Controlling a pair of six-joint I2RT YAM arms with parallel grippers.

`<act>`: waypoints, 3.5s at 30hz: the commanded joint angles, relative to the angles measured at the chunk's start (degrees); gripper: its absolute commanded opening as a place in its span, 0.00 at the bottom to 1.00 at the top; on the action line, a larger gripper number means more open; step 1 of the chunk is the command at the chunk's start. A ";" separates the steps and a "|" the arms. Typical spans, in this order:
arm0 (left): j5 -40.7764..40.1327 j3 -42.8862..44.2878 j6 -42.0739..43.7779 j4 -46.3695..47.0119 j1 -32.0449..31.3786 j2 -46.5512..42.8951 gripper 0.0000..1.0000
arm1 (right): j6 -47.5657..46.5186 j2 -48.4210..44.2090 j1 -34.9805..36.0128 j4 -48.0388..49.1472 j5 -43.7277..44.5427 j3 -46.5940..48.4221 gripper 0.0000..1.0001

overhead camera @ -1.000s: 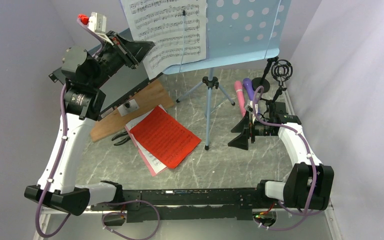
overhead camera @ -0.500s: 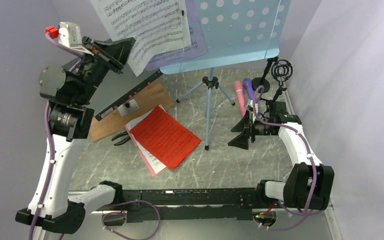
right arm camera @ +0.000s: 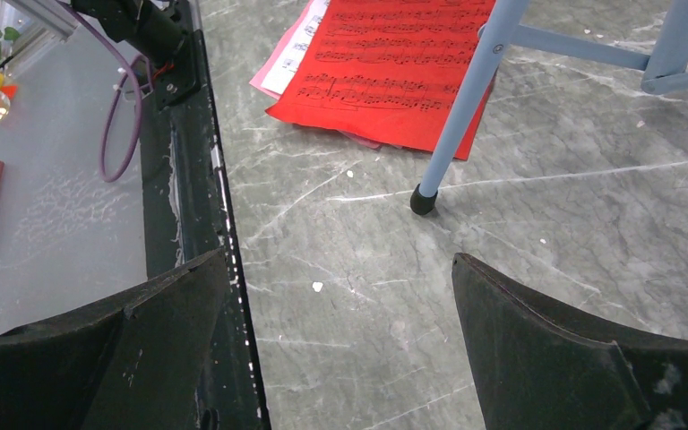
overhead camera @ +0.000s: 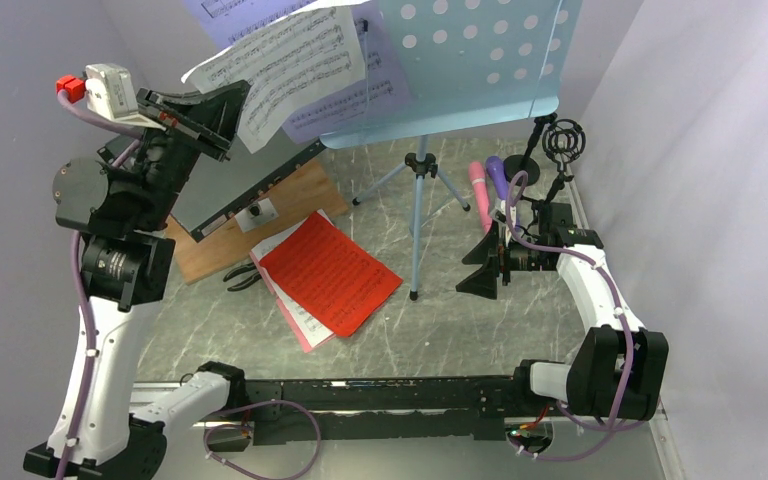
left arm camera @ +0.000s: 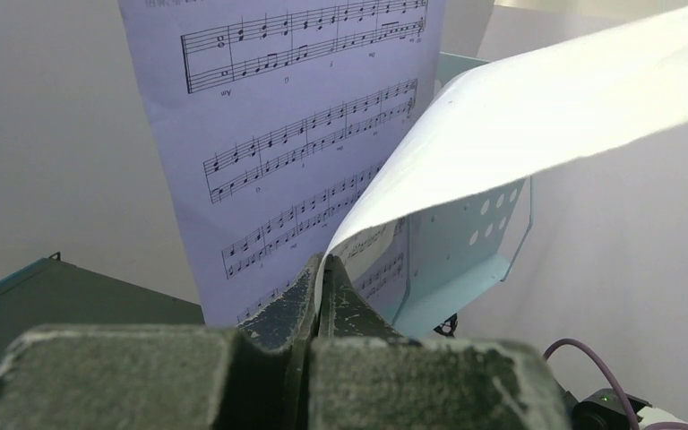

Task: Pack up the instrument practice props
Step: Pick up the sheet music from the music stand, then place the sheet music at the center of the board.

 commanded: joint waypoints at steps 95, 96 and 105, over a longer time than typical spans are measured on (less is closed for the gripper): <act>-30.78 -43.14 -21.75 -32.02 -21.49 4.44 0.15 | -12.59 2.45 3.28 -7.63 -4.02 2.06 1.00; -31.27 -42.87 -21.91 -32.56 -21.49 4.89 0.20 | -12.59 2.47 3.25 -7.65 -4.06 2.06 0.99; -36.46 -37.26 -23.86 -41.79 -21.39 8.98 0.40 | -12.42 2.52 3.24 -7.49 -3.75 2.06 0.99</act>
